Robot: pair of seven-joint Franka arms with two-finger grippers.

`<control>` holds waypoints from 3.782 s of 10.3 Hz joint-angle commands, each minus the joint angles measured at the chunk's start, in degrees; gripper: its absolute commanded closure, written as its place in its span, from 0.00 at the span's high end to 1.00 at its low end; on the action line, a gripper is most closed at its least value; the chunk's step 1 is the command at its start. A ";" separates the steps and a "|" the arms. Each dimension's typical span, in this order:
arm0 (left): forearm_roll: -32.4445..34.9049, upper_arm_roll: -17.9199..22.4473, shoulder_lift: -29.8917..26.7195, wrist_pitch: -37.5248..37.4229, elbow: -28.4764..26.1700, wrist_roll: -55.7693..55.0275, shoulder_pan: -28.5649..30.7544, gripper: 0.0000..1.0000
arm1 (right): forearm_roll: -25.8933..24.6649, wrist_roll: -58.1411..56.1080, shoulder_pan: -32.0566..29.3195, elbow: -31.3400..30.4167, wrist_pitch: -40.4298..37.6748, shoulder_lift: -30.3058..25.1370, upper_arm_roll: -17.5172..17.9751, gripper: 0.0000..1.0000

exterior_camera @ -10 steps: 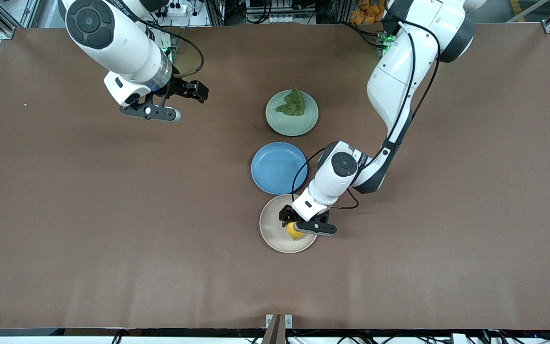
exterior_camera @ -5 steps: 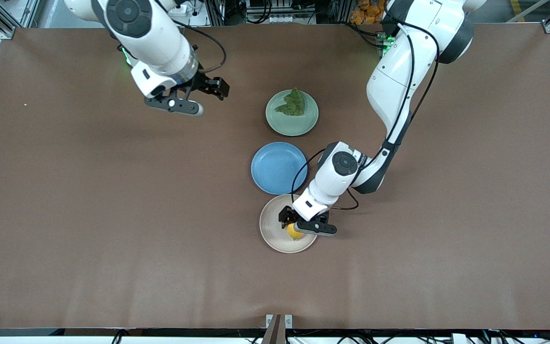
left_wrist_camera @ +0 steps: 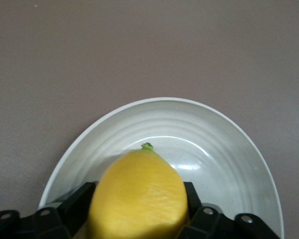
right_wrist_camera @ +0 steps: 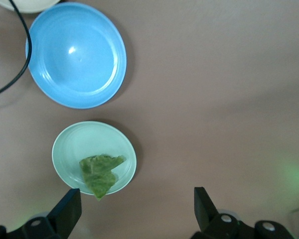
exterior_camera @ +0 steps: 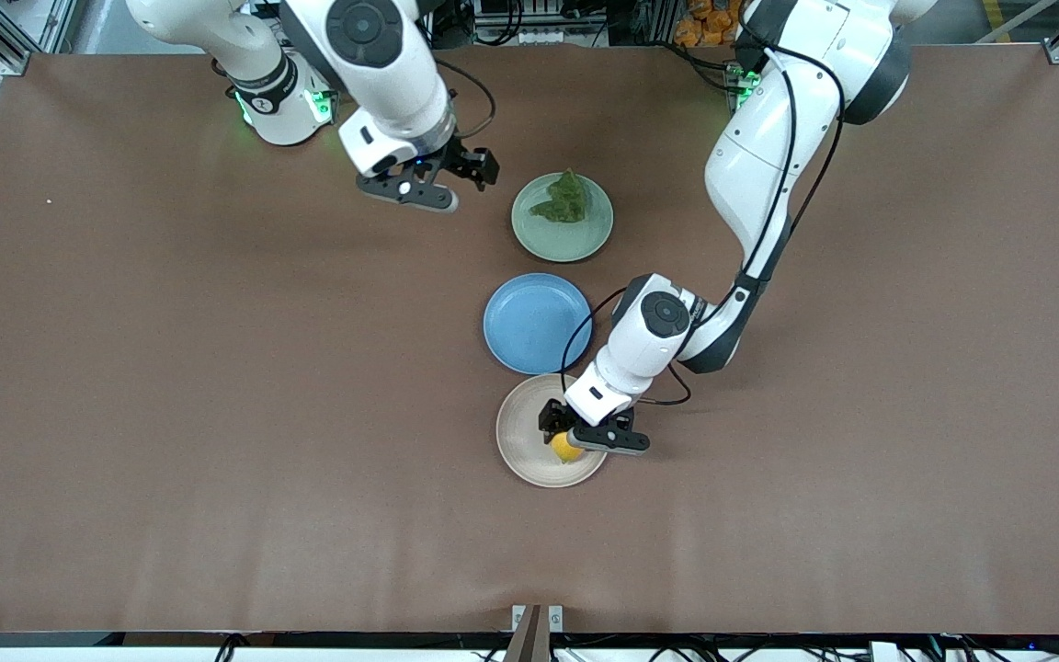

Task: Pick lemon and lettuce from plates
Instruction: 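Lift the lemon with the left gripper while the right gripper reaches the lettuce, then carry the lemon away from the plates while the right gripper grasps the lettuce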

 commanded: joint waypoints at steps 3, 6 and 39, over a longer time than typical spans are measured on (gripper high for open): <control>-0.78 0.31 0.17 0.73 0.85 -0.36 -0.15 0.61 | 0.29 11.19 9.58 -3.38 11.69 4.38 -0.50 1.00; -1.13 0.31 -2.10 -5.29 1.02 -0.36 0.12 0.55 | -0.07 13.13 11.36 -3.29 12.15 6.58 -0.50 1.00; 5.99 0.39 -7.92 -42.70 -2.23 16.87 27.89 0.71 | -14.48 39.69 22.44 2.16 34.66 31.38 -0.85 0.00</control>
